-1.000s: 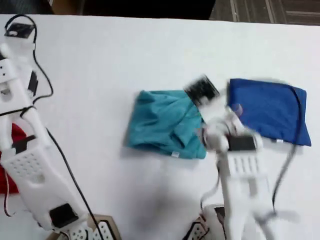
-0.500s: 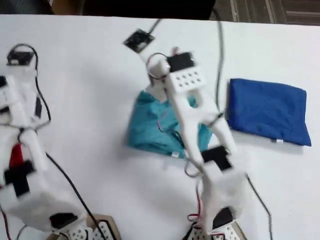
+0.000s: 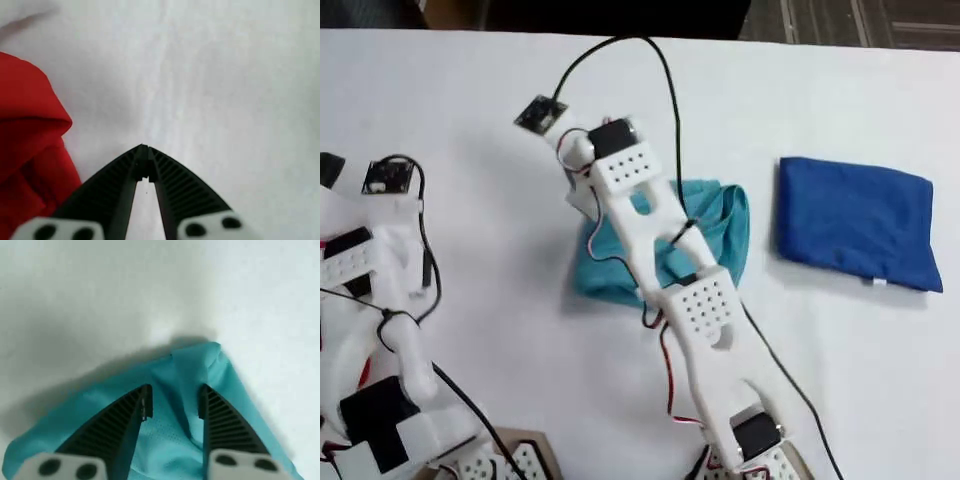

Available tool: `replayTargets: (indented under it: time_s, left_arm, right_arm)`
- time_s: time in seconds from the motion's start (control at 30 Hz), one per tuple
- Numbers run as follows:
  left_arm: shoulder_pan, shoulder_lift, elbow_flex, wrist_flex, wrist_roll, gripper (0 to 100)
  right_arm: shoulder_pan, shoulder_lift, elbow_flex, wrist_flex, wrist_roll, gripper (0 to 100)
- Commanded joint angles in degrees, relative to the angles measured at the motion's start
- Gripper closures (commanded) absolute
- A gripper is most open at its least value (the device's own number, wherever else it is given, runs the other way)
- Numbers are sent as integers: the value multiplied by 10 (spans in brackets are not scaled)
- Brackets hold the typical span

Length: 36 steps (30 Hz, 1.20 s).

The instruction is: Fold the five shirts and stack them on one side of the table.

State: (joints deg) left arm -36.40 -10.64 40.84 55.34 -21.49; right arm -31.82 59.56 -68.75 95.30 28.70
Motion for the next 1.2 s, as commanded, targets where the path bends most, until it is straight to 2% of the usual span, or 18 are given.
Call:
replayTargets:
  time_s: [0.0, 0.5, 0.57, 0.63, 0.67, 0.9, 1.03, 1.17]
  left_arm:
    - [-4, -25, 0, -6, 7, 975]
    - [-2, -25, 1, -6, 7, 975]
    - [-2, -25, 1, -6, 7, 975]
    - [-2, -25, 1, -6, 7, 975]
    - [-2, -25, 1, -6, 7, 975]
    - [-1, -26, 18, -10, 4, 975]
    - [-3, -26, 28, -10, 4, 975]
    - [-3, -26, 29, -10, 4, 975]
  right_arm:
    - [14, -5, -30, 3, 0, 829]
    - [33, 35, -30, -24, 2, 830]
    - [36, 33, -30, -29, 2, 872]
    - [37, 29, -32, -42, 2, 978]
    - [37, 28, -34, -47, 2, 985]
    - [11, 11, -105, -78, 6, 979]
    - [-15, 15, -106, -100, 40, 979]
    - [-25, 29, -105, -153, 41, 978]
